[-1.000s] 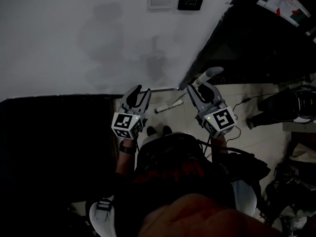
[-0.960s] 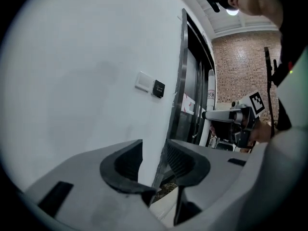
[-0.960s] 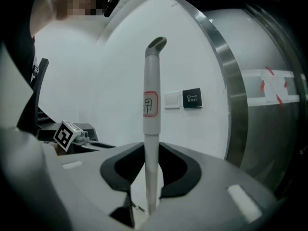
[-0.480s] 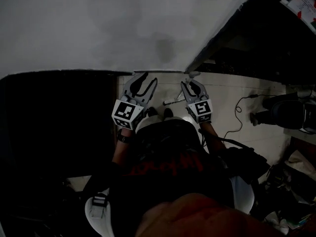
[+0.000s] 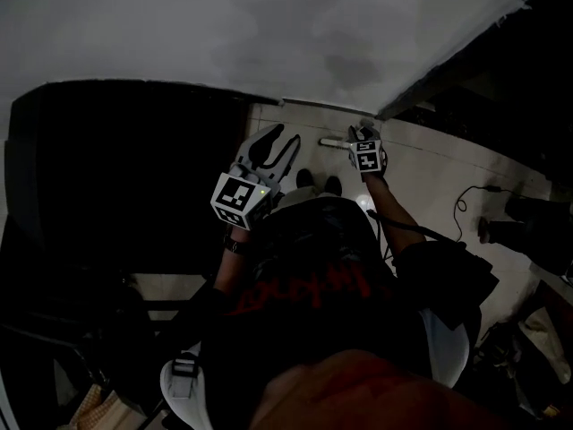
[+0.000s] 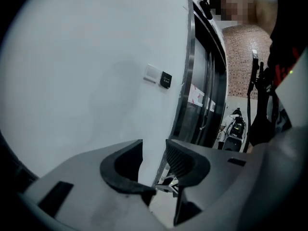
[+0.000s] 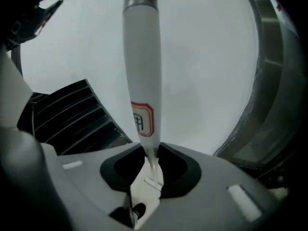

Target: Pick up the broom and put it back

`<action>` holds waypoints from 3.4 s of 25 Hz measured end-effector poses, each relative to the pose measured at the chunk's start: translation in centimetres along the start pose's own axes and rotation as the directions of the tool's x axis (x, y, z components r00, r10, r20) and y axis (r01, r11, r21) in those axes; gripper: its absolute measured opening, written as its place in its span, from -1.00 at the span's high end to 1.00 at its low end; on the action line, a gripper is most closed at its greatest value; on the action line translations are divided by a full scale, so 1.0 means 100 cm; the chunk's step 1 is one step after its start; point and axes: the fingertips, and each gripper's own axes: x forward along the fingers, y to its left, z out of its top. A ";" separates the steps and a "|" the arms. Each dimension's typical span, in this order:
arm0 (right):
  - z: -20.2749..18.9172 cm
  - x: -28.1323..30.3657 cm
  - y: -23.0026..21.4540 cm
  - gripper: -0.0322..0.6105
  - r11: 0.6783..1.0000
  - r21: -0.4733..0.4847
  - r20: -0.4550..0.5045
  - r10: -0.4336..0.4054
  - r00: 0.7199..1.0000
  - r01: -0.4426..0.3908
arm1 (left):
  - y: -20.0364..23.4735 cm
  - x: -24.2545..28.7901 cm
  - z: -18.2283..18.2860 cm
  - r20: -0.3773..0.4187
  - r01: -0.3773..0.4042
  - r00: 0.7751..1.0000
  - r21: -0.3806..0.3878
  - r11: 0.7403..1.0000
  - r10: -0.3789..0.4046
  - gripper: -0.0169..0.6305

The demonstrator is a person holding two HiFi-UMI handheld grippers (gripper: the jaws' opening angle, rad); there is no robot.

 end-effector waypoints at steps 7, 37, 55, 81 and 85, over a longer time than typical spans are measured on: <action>0.054 0.079 -0.027 0.62 0.999 0.035 -0.014 -0.014 1.000 0.015 | 0.019 -0.036 -0.020 -0.053 -0.105 0.993 -0.011 0.994 0.104 0.51; 0.050 -0.117 0.008 0.90 0.968 0.247 0.251 -0.016 0.968 -0.048 | -0.051 -0.026 -0.054 -0.037 -0.089 0.995 -0.036 0.995 0.088 0.59; 0.030 -0.446 0.180 0.90 0.989 0.113 0.680 -0.144 0.718 0.092 | -0.196 -0.170 -0.101 0.163 -0.016 0.987 0.103 0.995 -0.001 0.57; -0.039 -0.575 0.218 0.90 0.998 0.052 0.719 -0.058 0.692 0.029 | -0.307 -0.250 -0.088 0.267 -0.020 0.964 0.084 0.996 -0.004 0.79; -0.041 -0.566 0.231 0.90 0.999 0.054 0.700 -0.036 0.713 -0.003 | -0.310 -0.258 -0.087 0.279 0.014 0.960 0.085 0.996 -0.037 0.79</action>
